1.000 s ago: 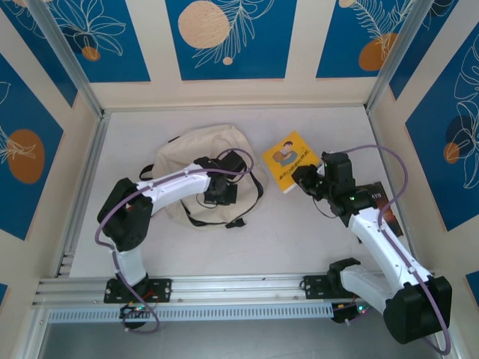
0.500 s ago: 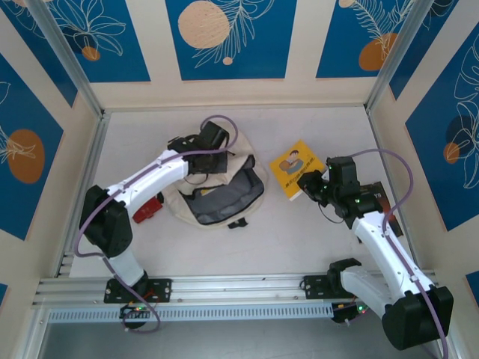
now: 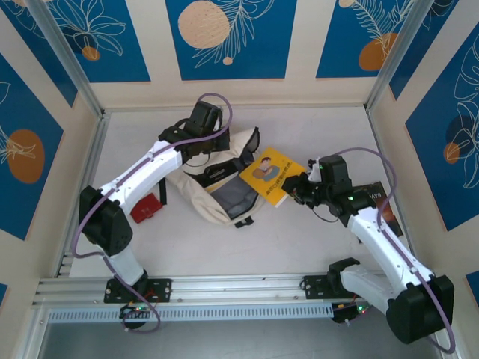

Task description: Pack books, pencil case, and school supplies into a backpack

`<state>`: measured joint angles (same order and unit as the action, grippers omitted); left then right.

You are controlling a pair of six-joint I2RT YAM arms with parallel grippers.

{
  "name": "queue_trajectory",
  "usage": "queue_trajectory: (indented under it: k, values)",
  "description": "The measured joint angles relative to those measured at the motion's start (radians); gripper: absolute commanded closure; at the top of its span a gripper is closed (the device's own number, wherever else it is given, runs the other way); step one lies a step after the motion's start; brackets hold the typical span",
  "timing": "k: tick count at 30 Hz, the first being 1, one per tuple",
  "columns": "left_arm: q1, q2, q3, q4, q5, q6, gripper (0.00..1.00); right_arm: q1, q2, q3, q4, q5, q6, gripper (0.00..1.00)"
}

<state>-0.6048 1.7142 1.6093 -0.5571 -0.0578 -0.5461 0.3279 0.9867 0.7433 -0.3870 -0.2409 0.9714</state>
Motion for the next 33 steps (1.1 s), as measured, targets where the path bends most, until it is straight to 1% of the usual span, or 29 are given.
queue_trajectory:
  k: [4, 8, 12, 19, 24, 33]
  values:
    - [0.0, 0.002, 0.0, 0.004, 0.031, 0.005, 1.0, 0.063, 0.073, -0.007, 0.09, -0.036, 0.037, 1.0]
    - [0.0, 0.002, 0.0, 0.004, 0.043, 0.006, 1.0, 0.102, 0.154, -0.007, 0.187, -0.061, 0.071, 1.0]
    - [0.0, 0.002, 0.0, 0.004, 0.058, 0.006, 1.0, 0.115, 0.237, -0.006, 0.285, -0.063, 0.113, 1.0]
    - [0.0, 0.002, 0.0, 0.004, 0.069, 0.006, 1.0, 0.132, 0.438, 0.013, 0.455, -0.05, 0.225, 1.0]
    - [0.0, 0.002, 0.0, 0.004, 0.069, 0.006, 1.0, 0.166, 0.571, 0.09, 0.537, -0.024, 0.294, 1.0]
    - [0.0, -0.027, -0.006, 0.008, 0.069, 0.003, 1.0, 0.229, 0.828, 0.3, 0.634, 0.04, 0.387, 1.0]
